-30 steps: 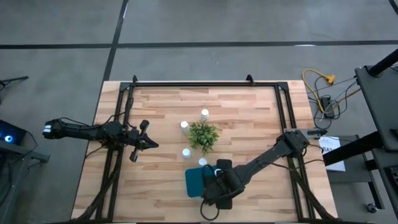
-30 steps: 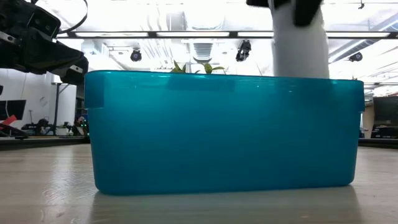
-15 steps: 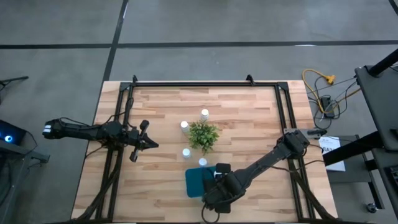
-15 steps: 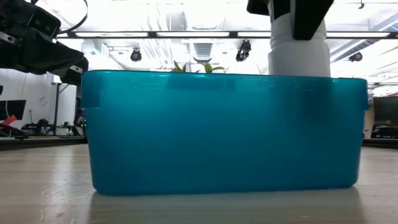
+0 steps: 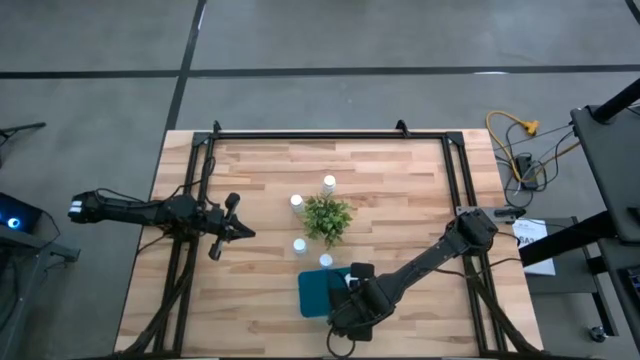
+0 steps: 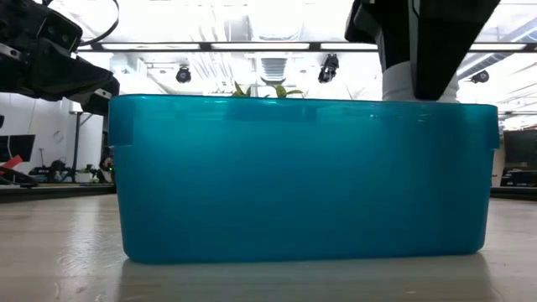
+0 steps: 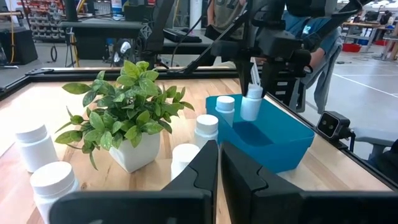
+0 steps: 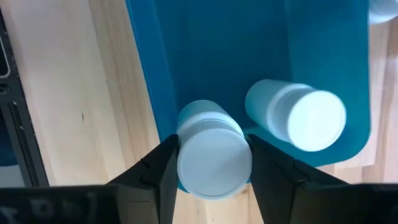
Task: Pick and place pill bottles into a basket
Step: Put the white medicine bottle into the blue bin
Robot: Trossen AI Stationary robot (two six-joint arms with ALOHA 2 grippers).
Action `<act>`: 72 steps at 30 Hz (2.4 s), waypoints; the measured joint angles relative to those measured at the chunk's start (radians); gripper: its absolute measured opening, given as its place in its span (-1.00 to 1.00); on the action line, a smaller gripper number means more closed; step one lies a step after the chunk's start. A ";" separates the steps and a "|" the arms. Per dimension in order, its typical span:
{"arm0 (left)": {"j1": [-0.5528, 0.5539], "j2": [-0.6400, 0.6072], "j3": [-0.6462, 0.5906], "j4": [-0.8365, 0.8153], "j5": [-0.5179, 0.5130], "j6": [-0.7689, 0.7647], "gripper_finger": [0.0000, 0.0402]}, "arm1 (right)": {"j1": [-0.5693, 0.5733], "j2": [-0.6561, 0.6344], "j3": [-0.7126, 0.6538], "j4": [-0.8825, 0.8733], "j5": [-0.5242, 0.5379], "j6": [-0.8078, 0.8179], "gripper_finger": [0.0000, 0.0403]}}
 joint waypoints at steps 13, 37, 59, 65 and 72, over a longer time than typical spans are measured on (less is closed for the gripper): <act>0.000 0.000 0.000 0.000 0.000 0.000 -1.00 | 0.002 0.000 -0.054 0.079 -0.001 -0.006 -0.27; 0.000 0.000 0.000 0.000 0.000 0.000 -1.00 | 0.002 -0.005 -0.074 0.107 -0.015 -0.017 -0.18; 0.000 0.000 0.000 0.000 0.000 -0.001 -1.00 | 0.002 -0.005 -0.074 0.128 -0.017 -0.025 -0.08; 0.000 0.000 0.000 0.000 0.000 -0.001 -1.00 | 0.002 -0.005 -0.075 0.128 -0.020 -0.005 0.01; 0.000 0.000 0.000 0.000 0.000 -0.001 -1.00 | 0.001 -0.004 -0.076 0.125 -0.025 -0.001 0.05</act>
